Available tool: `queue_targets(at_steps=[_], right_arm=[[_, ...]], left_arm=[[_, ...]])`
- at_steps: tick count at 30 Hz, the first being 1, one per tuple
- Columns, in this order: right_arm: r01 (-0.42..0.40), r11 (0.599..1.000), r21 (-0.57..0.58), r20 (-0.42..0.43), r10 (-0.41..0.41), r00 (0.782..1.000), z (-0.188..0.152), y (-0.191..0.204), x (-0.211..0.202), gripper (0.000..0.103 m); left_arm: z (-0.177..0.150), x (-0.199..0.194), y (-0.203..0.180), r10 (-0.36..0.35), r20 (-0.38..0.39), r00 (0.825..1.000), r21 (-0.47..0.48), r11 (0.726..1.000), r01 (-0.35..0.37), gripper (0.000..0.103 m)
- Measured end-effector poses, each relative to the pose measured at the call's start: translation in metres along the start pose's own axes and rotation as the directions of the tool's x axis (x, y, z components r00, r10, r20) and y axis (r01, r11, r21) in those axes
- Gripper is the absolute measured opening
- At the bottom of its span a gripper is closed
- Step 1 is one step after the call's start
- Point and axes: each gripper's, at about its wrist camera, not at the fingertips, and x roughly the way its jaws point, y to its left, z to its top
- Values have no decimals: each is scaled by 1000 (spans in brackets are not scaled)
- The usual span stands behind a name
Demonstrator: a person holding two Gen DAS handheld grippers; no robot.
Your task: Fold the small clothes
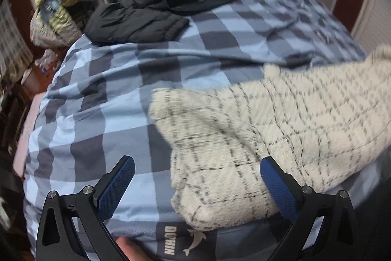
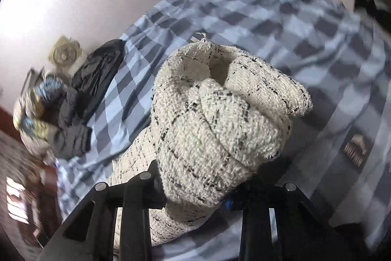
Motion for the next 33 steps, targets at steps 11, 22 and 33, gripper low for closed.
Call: queue_targets(at_steps=[11,22,33], right_arm=[[120,866,-485,216,-15,976,-37,145,-41,27],[-77,471,-879,-20,124,992,-200,287,19,33],[-492,521,-697,-464,196,864,-183,280,46,76]], left_arm=[[-8,64,40,-225,-213,951,-267,949,165,103],[-24,-65,155,260,142,955,-573,809,-135,103],[-41,-75,181,223,205,953,-683,730,-24,103]])
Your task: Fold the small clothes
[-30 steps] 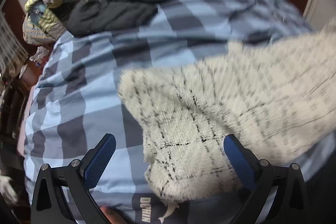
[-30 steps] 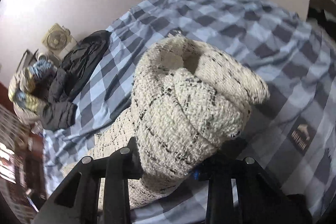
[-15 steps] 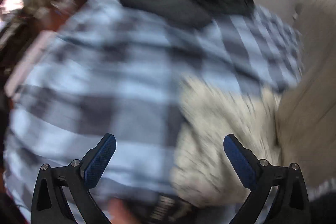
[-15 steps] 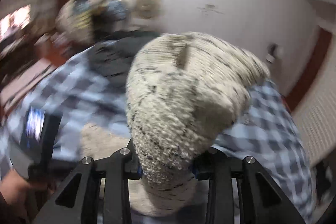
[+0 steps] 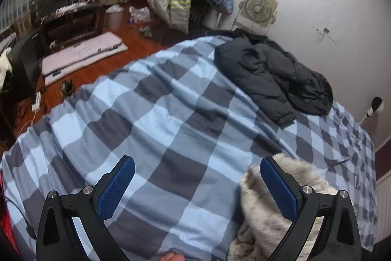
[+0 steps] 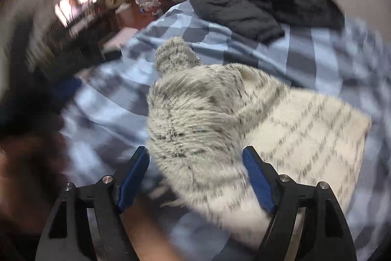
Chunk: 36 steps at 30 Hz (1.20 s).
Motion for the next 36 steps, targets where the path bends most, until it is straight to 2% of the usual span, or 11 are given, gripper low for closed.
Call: queue_targets(at_steps=[2,4,7,10,12,15,18,24,30,34,36], right_arm=[[-201,971,130,49,196,979,-1,-22,-35,77],[-304,935,184,136,282,950,-9,-37,-61,98],[-144,961,237,239,86,967,-28,-59,-80,102],[106,962,251,69,-127,990,-39,-70,-55,102],[97,975,201,48,-109,993,-48,-61,-42,102],[199,976,88,33,-203,979,-50,-33,-26,102],[362,932,34,-51,-360,932,-41,-31,5,102],[342,901,265,-75,-335,939,-42,-67,3,102],[448,880,157,-113,-435,894,-40,-57,-7,102],[345,912,220,-141,-320,937,-60,-69,-12,102],[251,922,295,-165,-209,964,-63,-79,-7,102]], left_arm=[[1,-5,-8,-11,31,999,22,1000,11,103],[1,-11,-14,-42,58,997,38,998,40,103],[2,-21,-22,-90,102,991,59,995,84,103],[1,-32,-32,-157,143,977,99,985,144,103],[-1,-35,-39,-191,146,971,128,977,173,103],[-5,-32,-48,-284,107,953,148,952,267,103],[-11,-26,-61,-390,28,920,162,910,381,103],[-35,-7,-93,-389,-138,911,252,875,412,103],[-48,-25,-115,-404,-95,910,375,832,408,103],[-58,-55,-132,-505,-29,863,481,750,455,103],[-69,-48,-145,-485,-78,871,525,723,449,103]])
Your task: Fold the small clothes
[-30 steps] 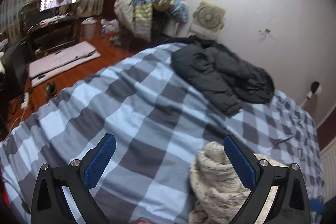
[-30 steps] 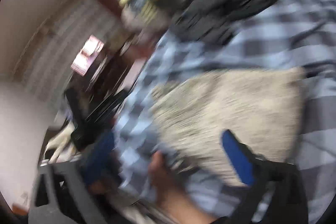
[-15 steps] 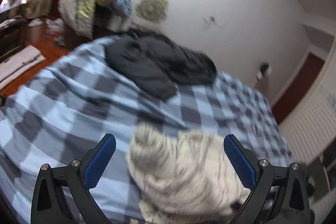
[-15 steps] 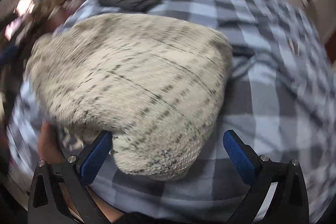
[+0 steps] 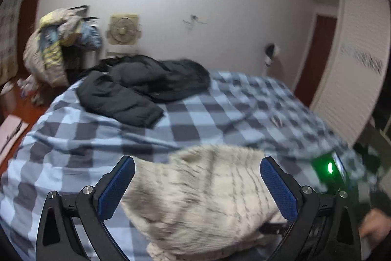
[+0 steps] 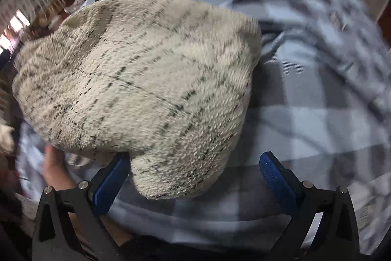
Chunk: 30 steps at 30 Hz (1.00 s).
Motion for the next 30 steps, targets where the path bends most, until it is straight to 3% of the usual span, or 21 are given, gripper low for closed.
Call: queue_targets(at_steps=[1,2,3,4,5,6,7,9,11,15,19,23,25,27,30], right_arm=[[-33,999,23,-22,34,999,1,-9,1,102],[-84,995,54,-51,87,995,1,-12,1,102],[-149,986,74,-59,153,986,-1,-15,-2,102],[-198,977,81,-41,202,979,-3,-17,-7,102],[-266,959,99,4,267,964,-6,-22,-19,102],[-310,944,115,42,307,951,-8,-27,-29,102],[-365,921,139,99,353,930,-9,-34,-41,102],[-379,909,173,171,352,920,-9,-43,-53,102],[-336,920,202,181,302,936,-4,-46,-50,102],[-233,956,179,59,226,972,12,-23,-7,102],[-240,944,228,56,233,971,17,-23,19,102],[-233,937,259,55,227,972,10,-20,18,102],[-202,949,241,50,196,979,7,-17,15,102],[-135,967,217,39,130,991,15,-22,14,102],[6,982,191,34,-12,999,18,-22,8,102]], left_arm=[[-3,12,-1,30,-51,998,17,999,-29,103],[-11,35,-1,101,-153,983,45,994,-96,103],[-18,50,1,149,-219,964,65,988,-138,103],[-28,67,6,187,-302,935,81,982,-170,103],[-38,81,15,189,-371,909,58,982,-180,103],[-43,88,25,170,-409,897,8,983,-182,103],[-45,92,36,126,-428,895,-72,982,-173,103],[-47,96,53,43,-441,897,-200,969,-145,103],[-52,102,54,30,-457,889,-211,967,-142,103],[-58,105,53,57,-462,885,-183,970,-158,103],[-57,105,58,44,-454,890,-206,966,-153,103],[-50,96,50,92,-446,890,-138,976,-170,103],[-41,85,44,148,-404,903,-84,977,-198,103],[-30,66,38,194,-316,929,-43,975,-218,103],[-20,45,37,262,-228,938,-18,962,-273,103]])
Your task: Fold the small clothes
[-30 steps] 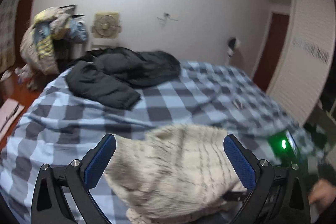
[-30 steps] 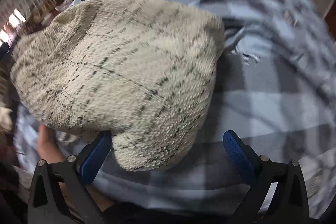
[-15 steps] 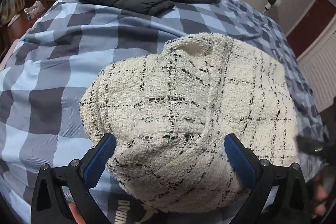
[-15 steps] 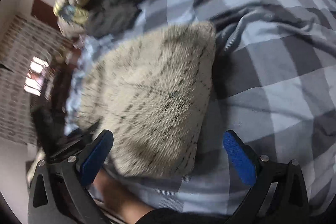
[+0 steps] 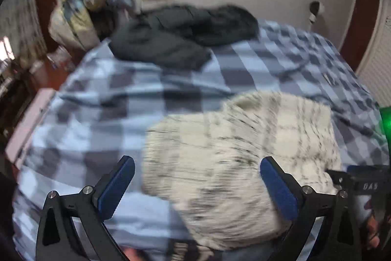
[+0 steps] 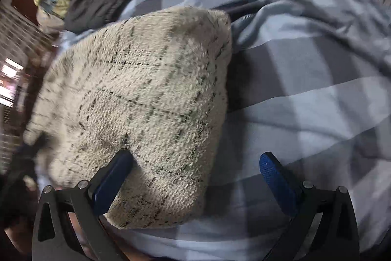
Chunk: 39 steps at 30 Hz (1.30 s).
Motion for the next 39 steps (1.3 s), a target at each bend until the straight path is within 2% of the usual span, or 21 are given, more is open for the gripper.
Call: queue_targets(at_steps=[2,4,6,7,9,11,13,16,20,24,29,32,33,34,36,37,38,39], right_arm=[[57,998,-24,22,-57,998,0,4,-5,102],[40,999,-29,44,-38,998,-1,5,-12,102],[-87,996,-22,41,88,995,-3,-1,-29,102],[-169,986,2,51,168,984,-3,-12,-38,102],[-314,948,55,101,307,946,-6,-29,-59,102],[-377,923,81,115,367,923,-7,-45,-71,102],[-400,911,102,109,389,915,-2,-50,-72,102],[-429,891,146,103,418,903,1,-56,-65,102],[-388,908,159,52,385,921,1,-42,-46,102],[-384,916,121,17,384,923,-1,-32,-49,102],[-364,929,65,-57,368,928,14,-21,-41,102],[-353,934,53,-119,357,926,26,-20,-23,102],[-365,929,67,-153,371,916,29,-21,-13,102],[-375,920,111,-213,391,896,33,-23,5,102],[-405,896,184,-277,442,853,33,-27,29,102],[-439,867,236,-299,495,816,33,-31,41,102],[-475,830,293,-321,553,769,33,-34,53,102],[-495,805,327,-334,589,736,34,-37,61,102]], left_arm=[[3,-8,5,-3,30,1000,-13,1000,3,103],[6,-14,9,-8,44,999,-24,1000,9,103],[8,-18,14,-23,48,999,-46,999,25,103],[9,-19,18,-38,48,998,-61,997,41,103],[10,-17,23,-63,39,997,-90,994,66,103],[10,-13,23,-64,20,998,-109,992,66,103],[9,-9,23,-64,2,998,-117,991,64,103],[8,-5,22,-56,-17,998,-116,992,54,103],[6,-3,24,-71,-35,997,-127,990,66,103],[3,5,26,-105,-77,992,-147,985,92,103],[-8,33,27,-149,-212,966,-190,976,109,103],[-17,53,35,-217,-262,940,-283,949,140,103],[-20,60,39,-256,-272,928,-337,928,158,103],[-23,66,43,-286,-280,916,-378,911,168,103],[-32,82,52,-344,-309,887,-468,866,173,103],[-37,87,56,-381,-308,872,-509,840,188,103],[-43,95,61,-443,-298,845,-573,791,212,103],[-48,102,65,-495,-288,820,-629,743,227,103]])
